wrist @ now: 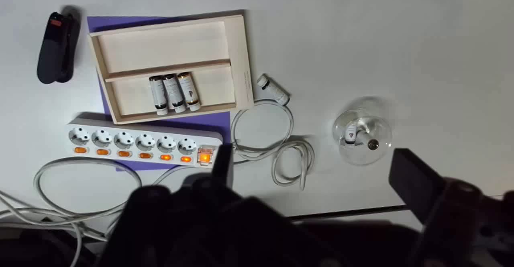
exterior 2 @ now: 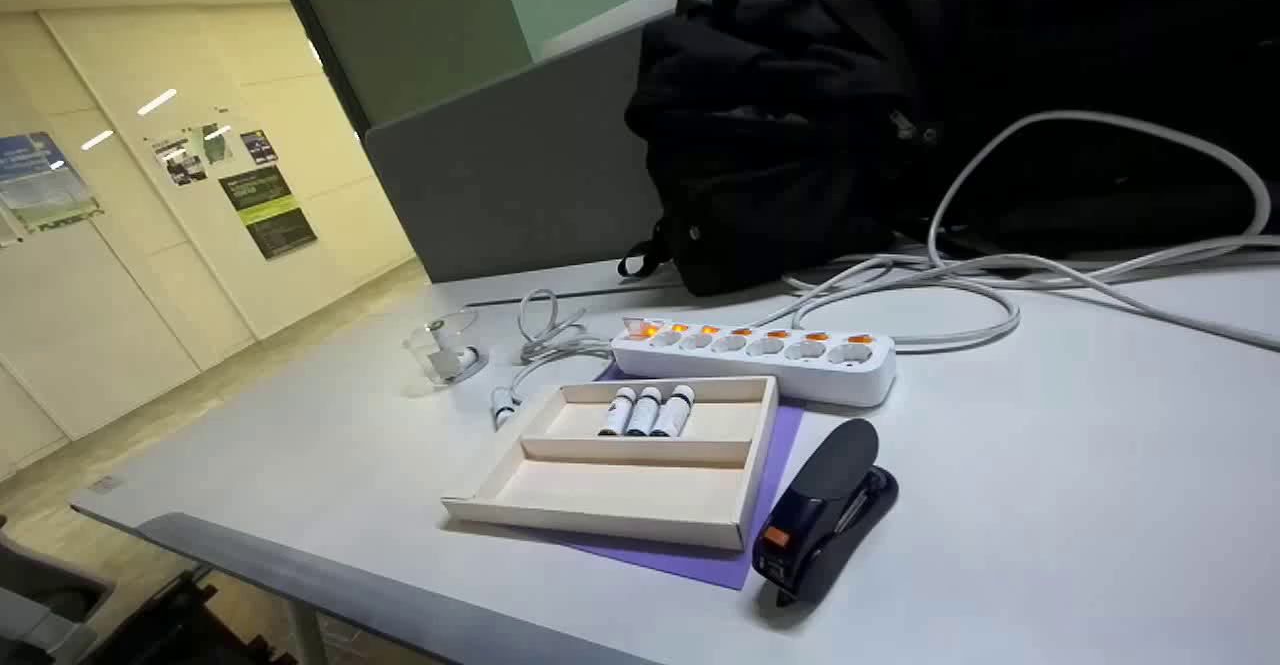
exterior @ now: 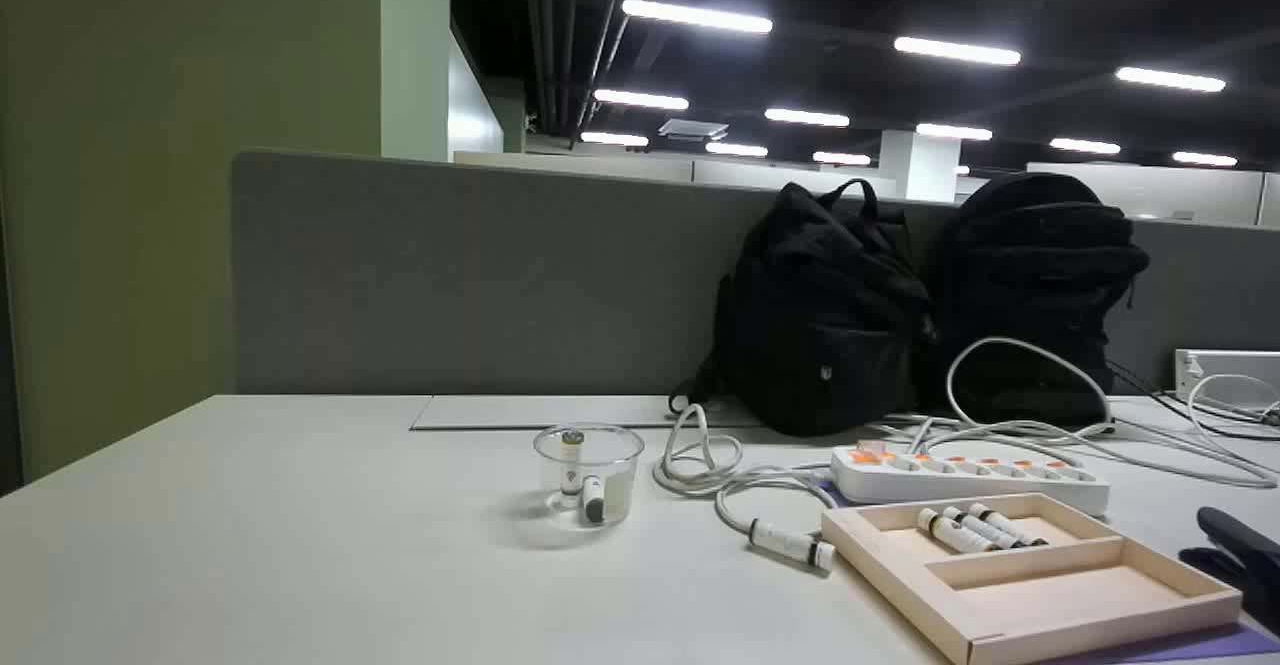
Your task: Move the bottle from the table to the top compartment of the box then turn off the fifth switch from the right
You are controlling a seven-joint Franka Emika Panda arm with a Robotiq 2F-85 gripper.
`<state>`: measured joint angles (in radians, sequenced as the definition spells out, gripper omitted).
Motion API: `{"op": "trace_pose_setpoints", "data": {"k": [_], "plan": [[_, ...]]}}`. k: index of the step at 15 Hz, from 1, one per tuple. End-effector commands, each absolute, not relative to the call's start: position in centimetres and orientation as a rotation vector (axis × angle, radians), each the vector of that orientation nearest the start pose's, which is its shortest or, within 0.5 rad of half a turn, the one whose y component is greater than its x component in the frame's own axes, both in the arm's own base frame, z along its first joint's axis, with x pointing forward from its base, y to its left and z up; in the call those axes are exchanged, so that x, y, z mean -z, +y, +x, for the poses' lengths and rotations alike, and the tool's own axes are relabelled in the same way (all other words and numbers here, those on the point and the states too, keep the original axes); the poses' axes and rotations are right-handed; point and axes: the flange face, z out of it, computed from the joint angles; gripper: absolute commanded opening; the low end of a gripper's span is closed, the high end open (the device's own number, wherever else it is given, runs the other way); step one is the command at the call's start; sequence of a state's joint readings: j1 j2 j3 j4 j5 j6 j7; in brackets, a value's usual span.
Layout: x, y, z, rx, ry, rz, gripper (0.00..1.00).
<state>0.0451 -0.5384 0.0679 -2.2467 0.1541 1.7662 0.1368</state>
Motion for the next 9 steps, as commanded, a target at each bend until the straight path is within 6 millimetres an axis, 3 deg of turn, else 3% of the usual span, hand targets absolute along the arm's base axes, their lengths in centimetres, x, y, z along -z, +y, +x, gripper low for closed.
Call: {"op": "trace_pose_setpoints", "data": {"k": [1, 9], "plan": [[-57.47, 6.24, 39.1, 0.067, 0.088, -3.016, 1.0], [-57.26, 6.19, 39.69, 0.058, 0.074, -3.001, 1.0]]}}
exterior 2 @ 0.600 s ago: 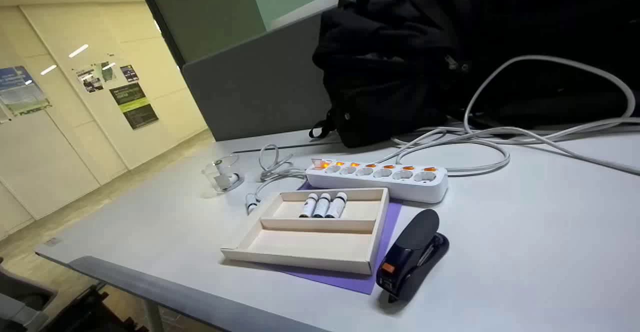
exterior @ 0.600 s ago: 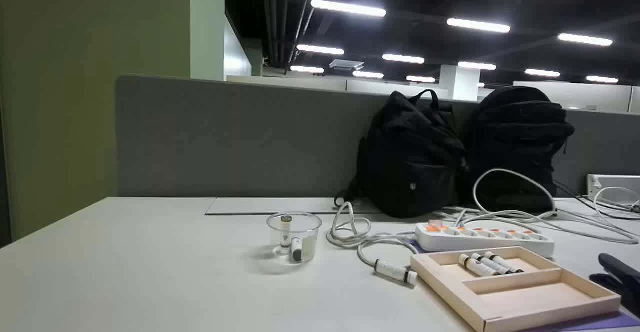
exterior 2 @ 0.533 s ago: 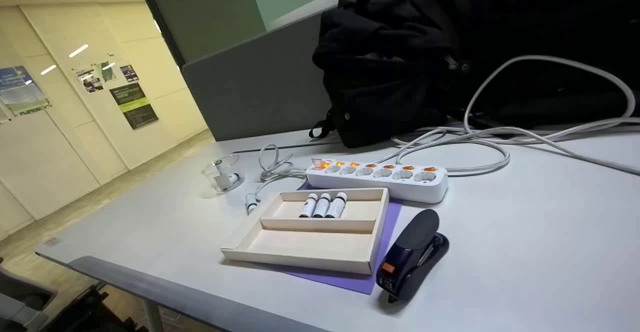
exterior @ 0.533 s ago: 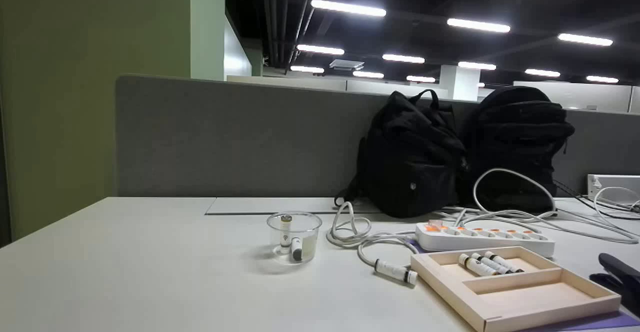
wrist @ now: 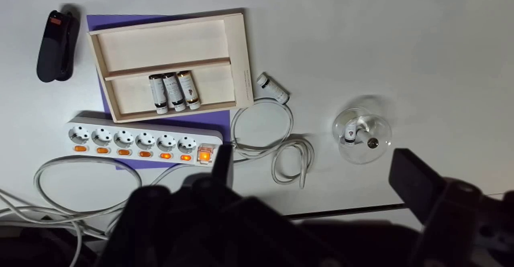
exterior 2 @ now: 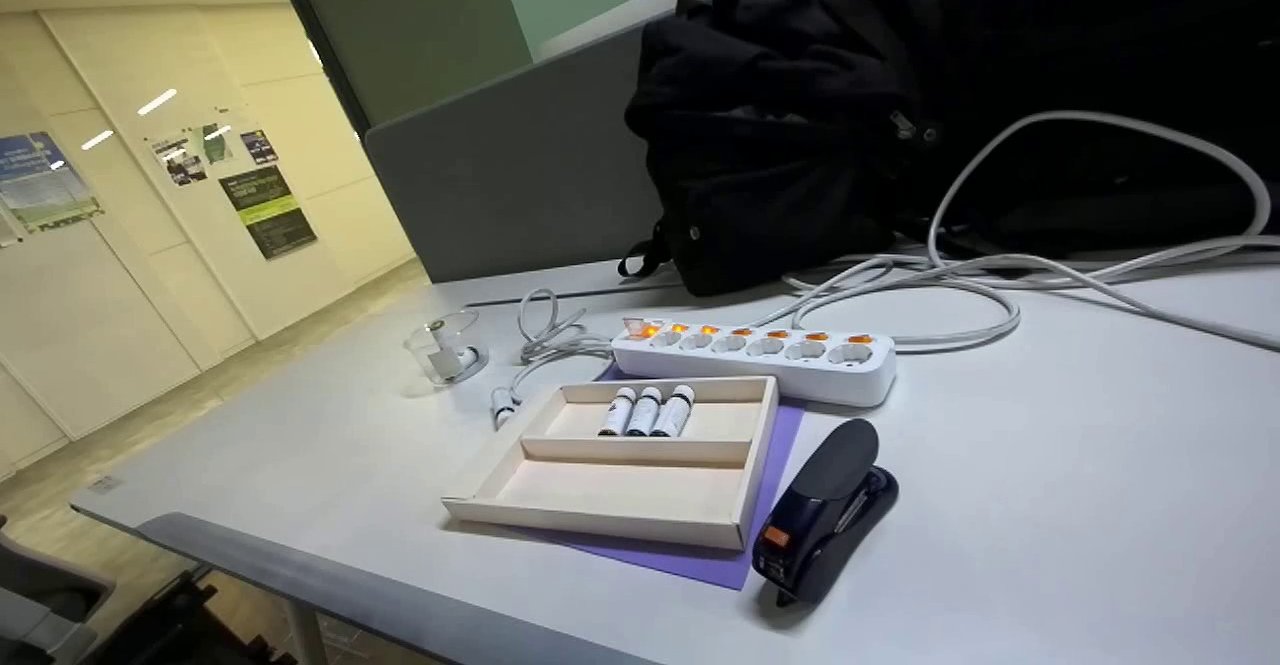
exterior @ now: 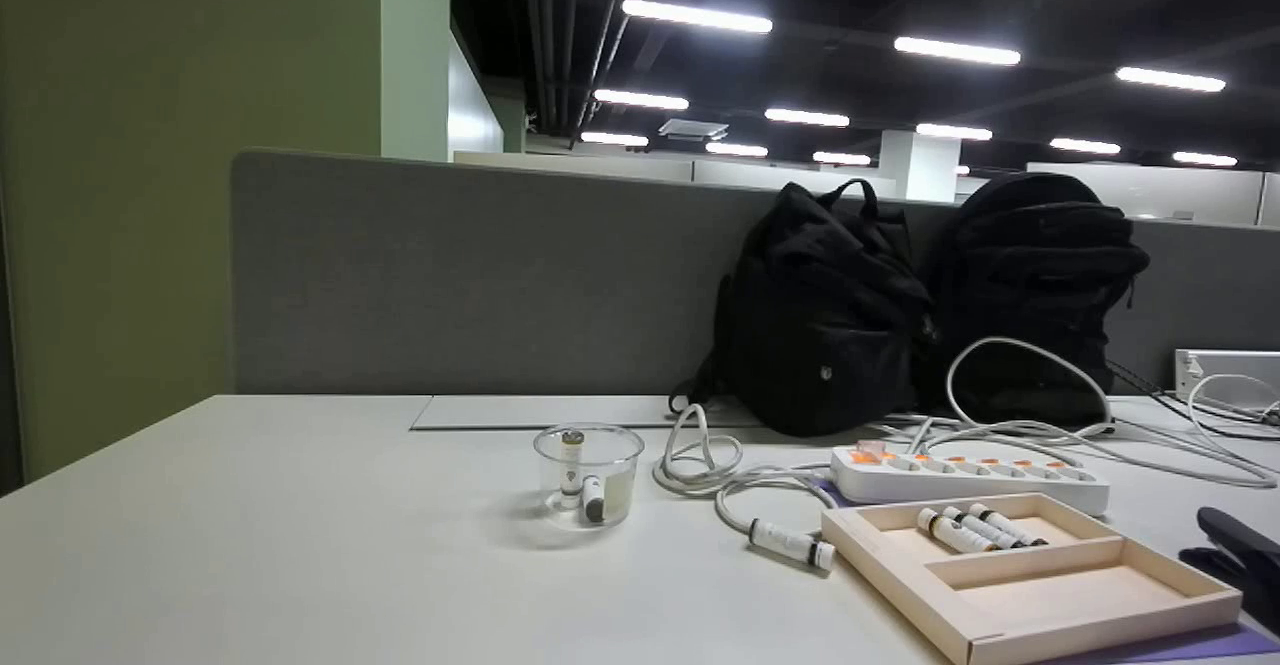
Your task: Move the bottle from the table to the top compartment of the box then turn off the fifth switch from the right
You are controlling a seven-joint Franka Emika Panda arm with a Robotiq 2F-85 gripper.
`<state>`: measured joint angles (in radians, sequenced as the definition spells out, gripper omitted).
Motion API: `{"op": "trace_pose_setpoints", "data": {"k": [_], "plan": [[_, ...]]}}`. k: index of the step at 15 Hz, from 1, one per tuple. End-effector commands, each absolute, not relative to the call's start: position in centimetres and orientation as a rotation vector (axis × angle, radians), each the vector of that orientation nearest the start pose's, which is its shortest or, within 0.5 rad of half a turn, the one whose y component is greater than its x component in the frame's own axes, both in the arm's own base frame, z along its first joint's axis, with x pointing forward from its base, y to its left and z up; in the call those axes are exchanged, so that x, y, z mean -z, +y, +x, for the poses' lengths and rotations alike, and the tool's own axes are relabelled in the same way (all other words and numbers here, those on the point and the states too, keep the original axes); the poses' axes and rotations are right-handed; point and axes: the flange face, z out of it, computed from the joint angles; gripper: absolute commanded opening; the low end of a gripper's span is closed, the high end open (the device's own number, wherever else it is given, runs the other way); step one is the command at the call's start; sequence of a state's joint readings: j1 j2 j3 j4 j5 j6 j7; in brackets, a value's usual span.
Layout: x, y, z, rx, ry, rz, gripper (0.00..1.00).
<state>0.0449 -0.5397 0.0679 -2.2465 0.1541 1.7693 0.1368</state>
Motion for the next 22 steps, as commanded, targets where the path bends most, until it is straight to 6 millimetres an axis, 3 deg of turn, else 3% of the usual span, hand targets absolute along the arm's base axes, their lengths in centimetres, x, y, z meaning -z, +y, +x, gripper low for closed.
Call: {"op": "trace_pose_setpoints", "data": {"k": [1, 3, 6, 10, 11, 12, 13, 14, 20, 22], "plan": [[-57.0, 6.3, 40.2, 0.08, 0.023, -3.005, 1.0], [-55.8, 6.6, 41.7, 0.132, -0.096, -3.02, 1.0], [-50.7, 6.5, 45.2, 0.125, -0.275, -3.003, 1.0], [-40.7, 6.7, 48.2, -0.061, -0.443, -3.021, 1.0], [-38.3, 6.6, 48.7, -0.132, -0.4, -3.052, 1.0], [-41.4, 6.5, 47.6, -0.055, -0.398, -3.025, 1.0], [-39.4, 6.5, 48.0, -0.096, -0.399, -3.026, 1.0], [-38.8, 6.5, 48.3, -0.107, -0.397, -3.025, 1.0], [-41.0, 6.5, 47.9, -0.051, -0.401, -3.028, 1.0], [-39.2, 6.2, 48.2, -0.068, -0.462, -3.055, 1.0]]}}
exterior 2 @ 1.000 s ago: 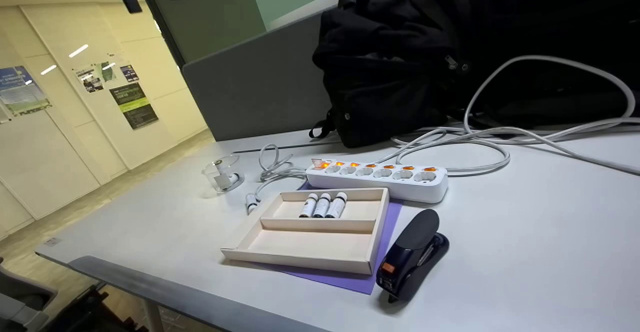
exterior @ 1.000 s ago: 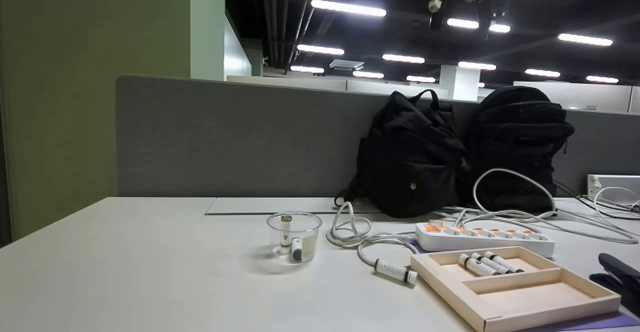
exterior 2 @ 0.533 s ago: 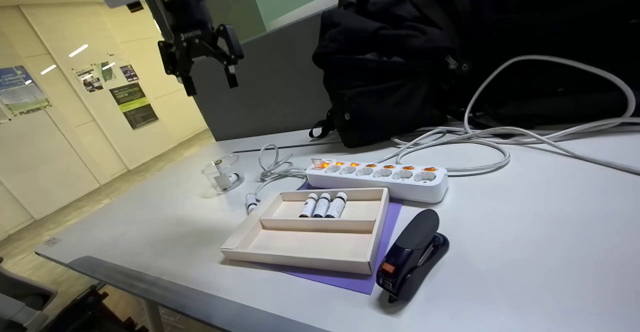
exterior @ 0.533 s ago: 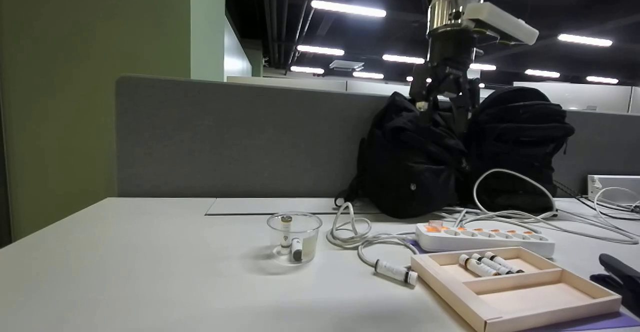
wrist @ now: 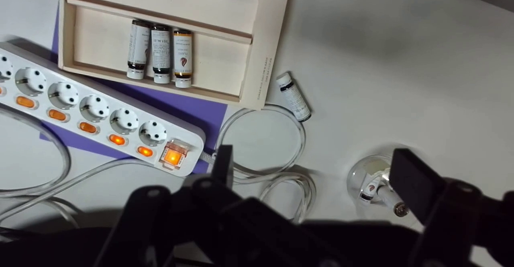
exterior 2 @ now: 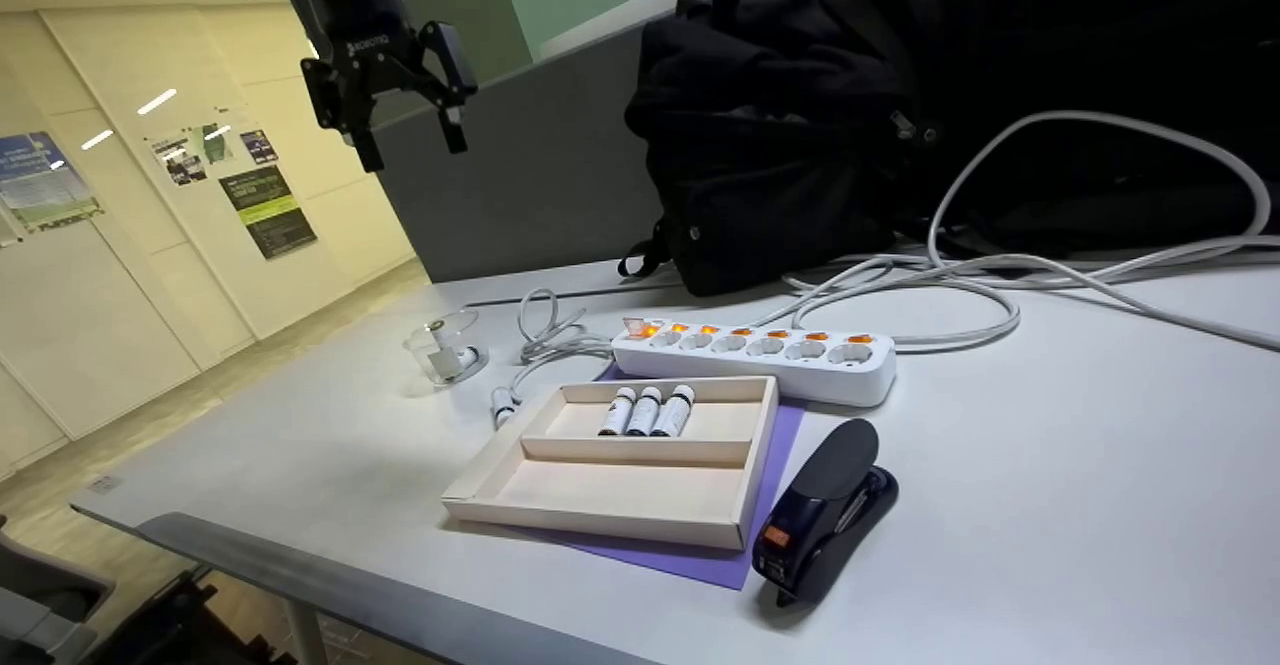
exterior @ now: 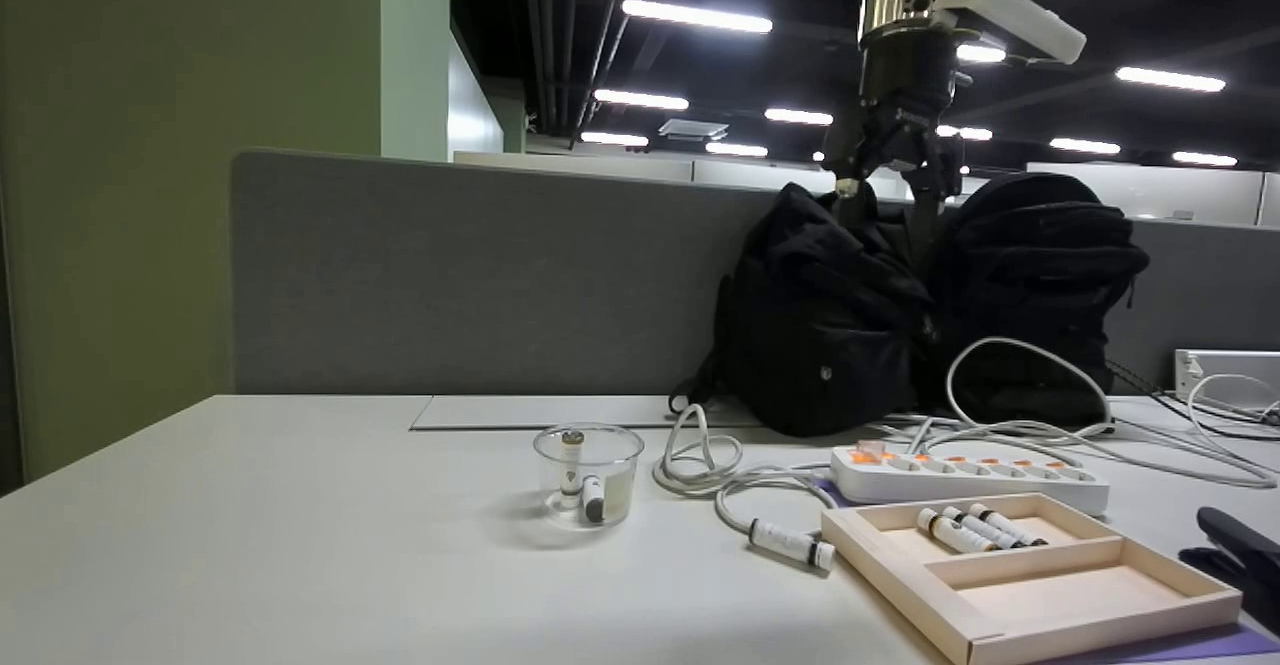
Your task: Move the bottle from the table to the top compartment of the box then turn off the fifth switch from the right
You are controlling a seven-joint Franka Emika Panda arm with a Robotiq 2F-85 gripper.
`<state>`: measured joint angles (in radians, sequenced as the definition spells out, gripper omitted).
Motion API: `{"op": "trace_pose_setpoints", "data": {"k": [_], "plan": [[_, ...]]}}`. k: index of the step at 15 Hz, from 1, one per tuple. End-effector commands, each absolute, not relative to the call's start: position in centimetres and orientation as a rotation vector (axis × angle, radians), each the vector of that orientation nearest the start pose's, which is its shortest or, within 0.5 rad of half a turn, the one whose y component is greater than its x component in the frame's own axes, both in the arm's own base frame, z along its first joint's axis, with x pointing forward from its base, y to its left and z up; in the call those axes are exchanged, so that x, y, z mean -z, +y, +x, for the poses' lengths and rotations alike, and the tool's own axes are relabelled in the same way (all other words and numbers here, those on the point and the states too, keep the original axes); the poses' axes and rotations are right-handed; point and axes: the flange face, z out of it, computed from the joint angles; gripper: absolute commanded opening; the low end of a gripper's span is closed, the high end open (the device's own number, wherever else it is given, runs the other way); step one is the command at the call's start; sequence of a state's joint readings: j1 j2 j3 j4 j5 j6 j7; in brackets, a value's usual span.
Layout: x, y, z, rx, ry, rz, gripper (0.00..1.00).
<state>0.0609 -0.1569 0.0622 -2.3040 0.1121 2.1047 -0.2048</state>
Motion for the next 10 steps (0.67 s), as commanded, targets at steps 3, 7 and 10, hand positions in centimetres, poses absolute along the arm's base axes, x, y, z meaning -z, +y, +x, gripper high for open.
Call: {"op": "trace_pose_setpoints", "data": {"k": [3, 7, 10], "plan": [[-35.1, 6.5, 49.1, -0.102, -0.646, -3.079, 1.0], [-28.8, 7.7, 49.7, -0.121, -0.936, -3.044, 1.0], [-25.1, 9.0, 50.1, -0.133, -1.064, -2.983, 1.0]]}}
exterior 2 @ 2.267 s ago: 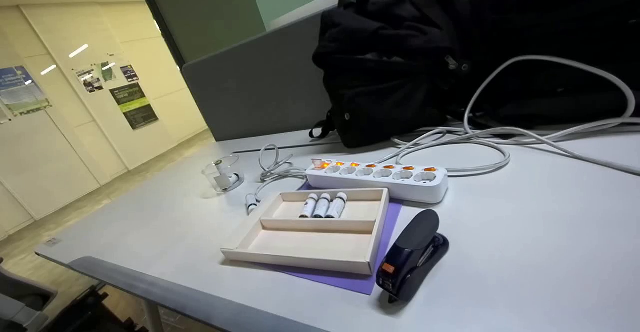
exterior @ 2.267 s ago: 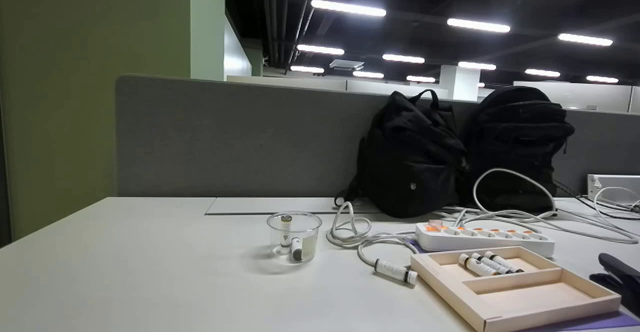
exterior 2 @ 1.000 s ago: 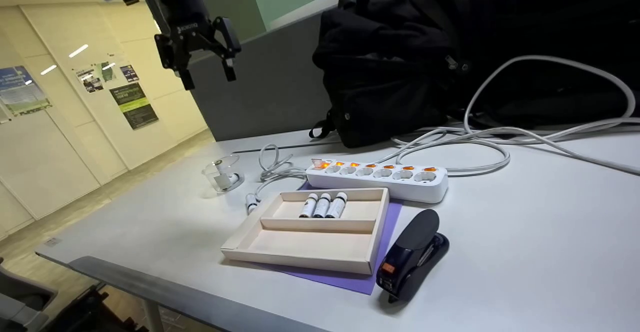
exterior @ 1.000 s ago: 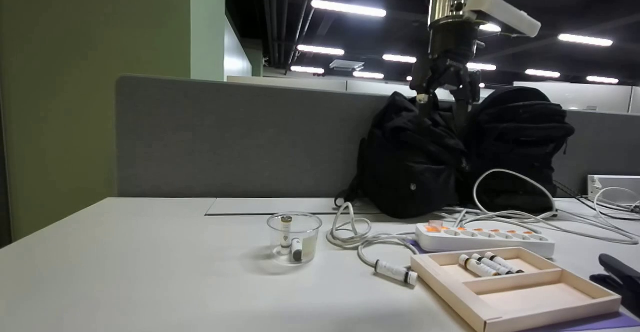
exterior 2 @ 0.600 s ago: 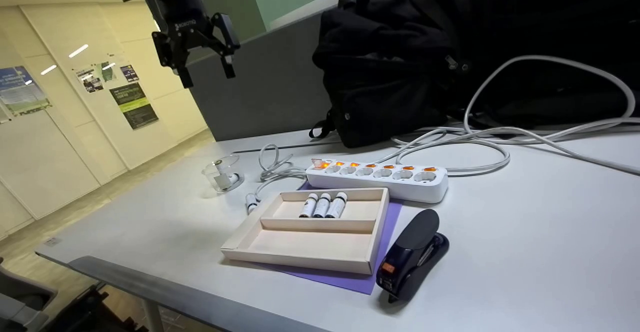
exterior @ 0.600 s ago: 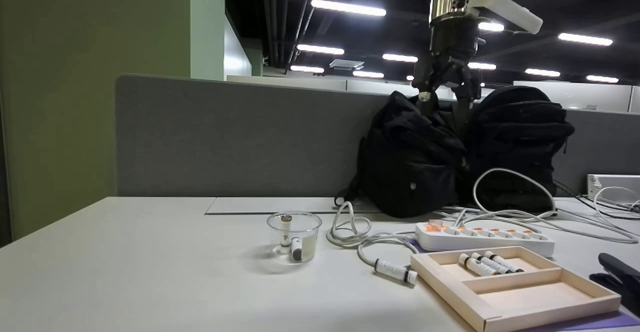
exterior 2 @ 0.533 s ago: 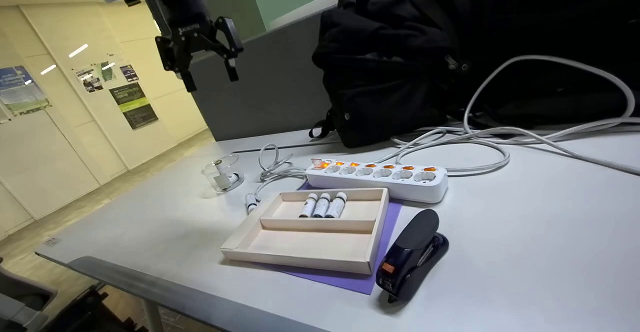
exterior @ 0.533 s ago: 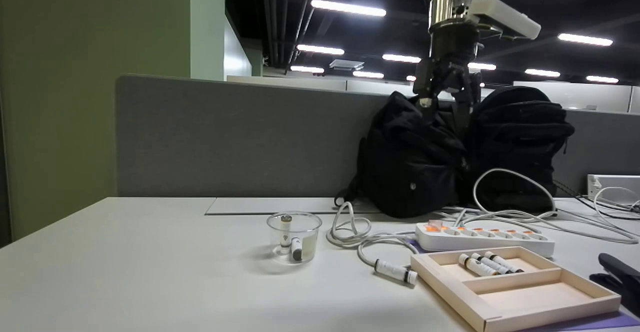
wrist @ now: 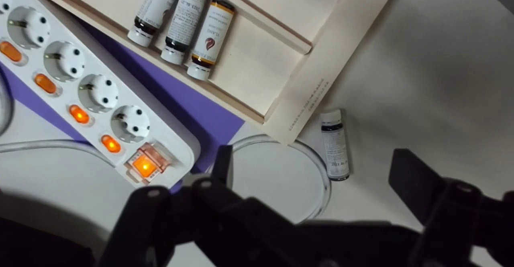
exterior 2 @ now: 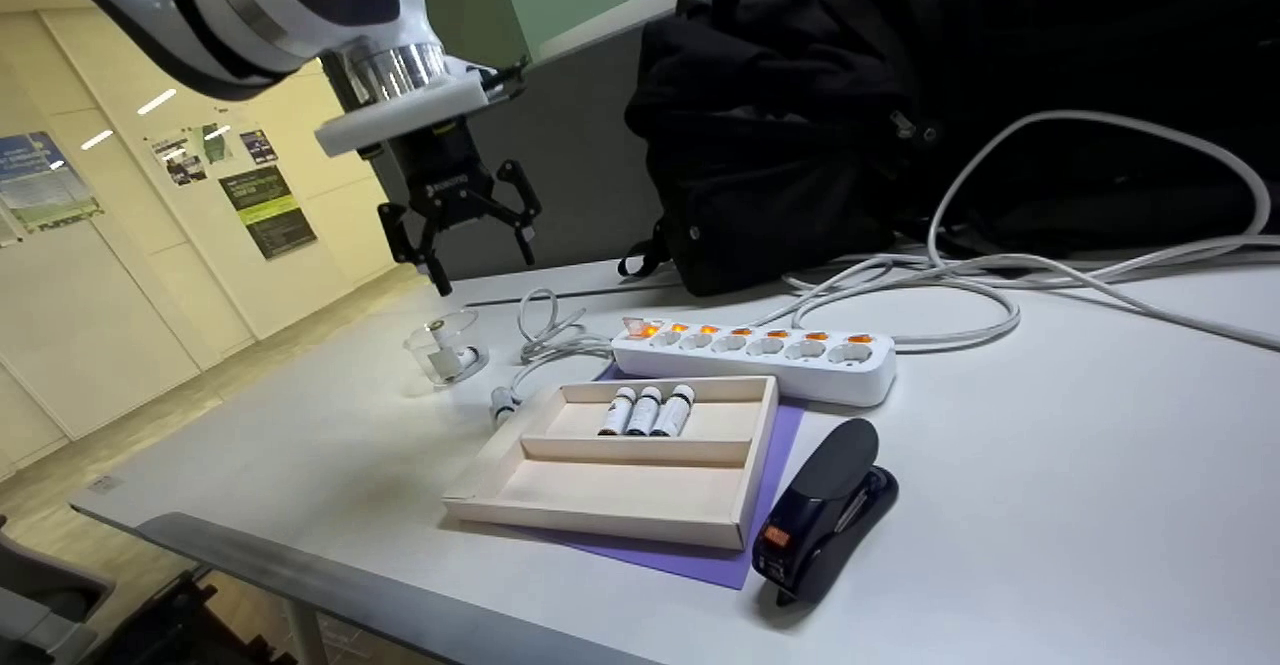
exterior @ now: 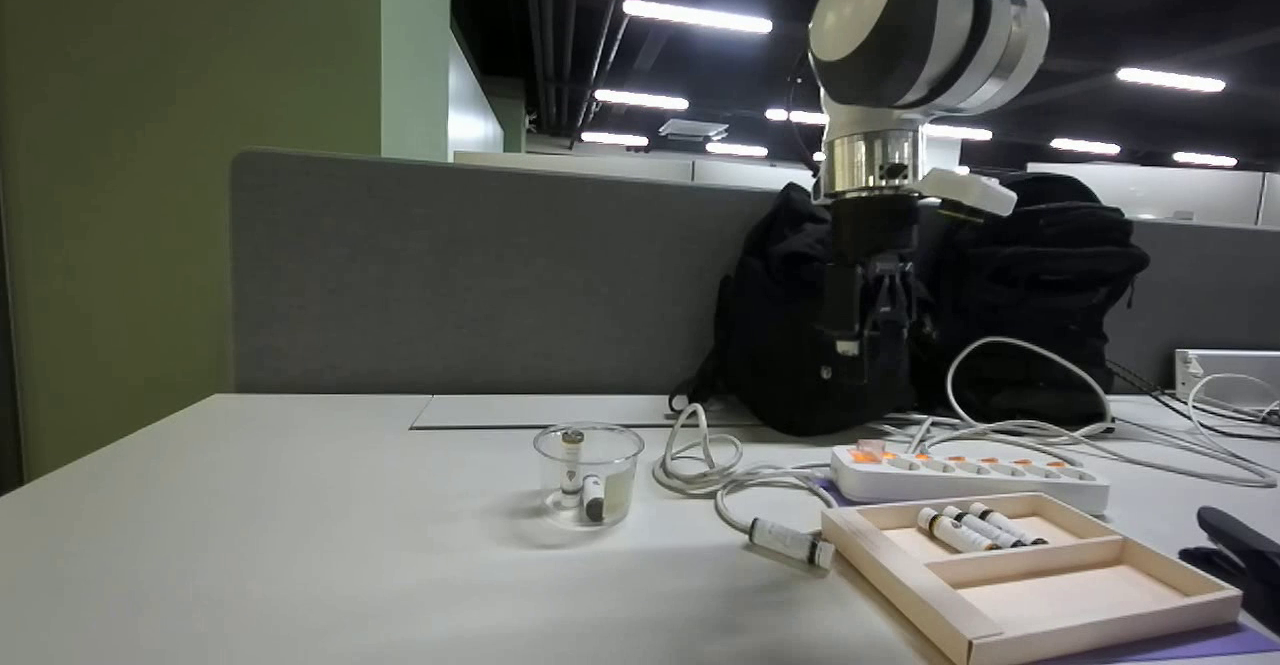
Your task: Move the bottle from the table to the top compartment of the box then turn off the fifth switch from the right
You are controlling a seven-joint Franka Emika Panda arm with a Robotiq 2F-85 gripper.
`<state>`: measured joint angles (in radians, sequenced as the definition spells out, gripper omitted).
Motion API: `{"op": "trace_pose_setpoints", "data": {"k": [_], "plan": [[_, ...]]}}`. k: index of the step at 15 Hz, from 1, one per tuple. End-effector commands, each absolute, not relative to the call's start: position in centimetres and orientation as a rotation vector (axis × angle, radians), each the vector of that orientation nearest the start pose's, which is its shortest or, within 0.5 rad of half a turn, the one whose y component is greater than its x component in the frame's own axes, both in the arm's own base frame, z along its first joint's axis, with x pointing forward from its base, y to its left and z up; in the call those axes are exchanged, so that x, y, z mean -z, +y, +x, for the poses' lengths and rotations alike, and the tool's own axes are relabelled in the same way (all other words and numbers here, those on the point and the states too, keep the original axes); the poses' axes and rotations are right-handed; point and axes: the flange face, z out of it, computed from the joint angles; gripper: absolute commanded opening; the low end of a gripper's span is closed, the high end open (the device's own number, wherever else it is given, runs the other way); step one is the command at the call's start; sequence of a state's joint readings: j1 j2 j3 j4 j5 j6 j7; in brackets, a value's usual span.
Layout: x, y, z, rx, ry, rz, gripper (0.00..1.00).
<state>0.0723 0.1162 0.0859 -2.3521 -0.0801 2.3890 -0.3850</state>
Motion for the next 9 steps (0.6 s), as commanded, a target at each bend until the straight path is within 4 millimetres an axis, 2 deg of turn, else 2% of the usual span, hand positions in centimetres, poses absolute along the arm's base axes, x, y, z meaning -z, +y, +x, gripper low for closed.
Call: {"op": "trace_pose_setpoints", "data": {"k": [1, 4, 9], "plan": [[-24.1, 9.5, 50.0, -0.136, -1.101, -2.959, 1.0], [-21.3, 10.6, 50.1, -0.155, -1.203, -2.911, 1.0], [-17.9, 11.8, 49.9, -0.185, -1.335, -2.836, 1.0]]}}
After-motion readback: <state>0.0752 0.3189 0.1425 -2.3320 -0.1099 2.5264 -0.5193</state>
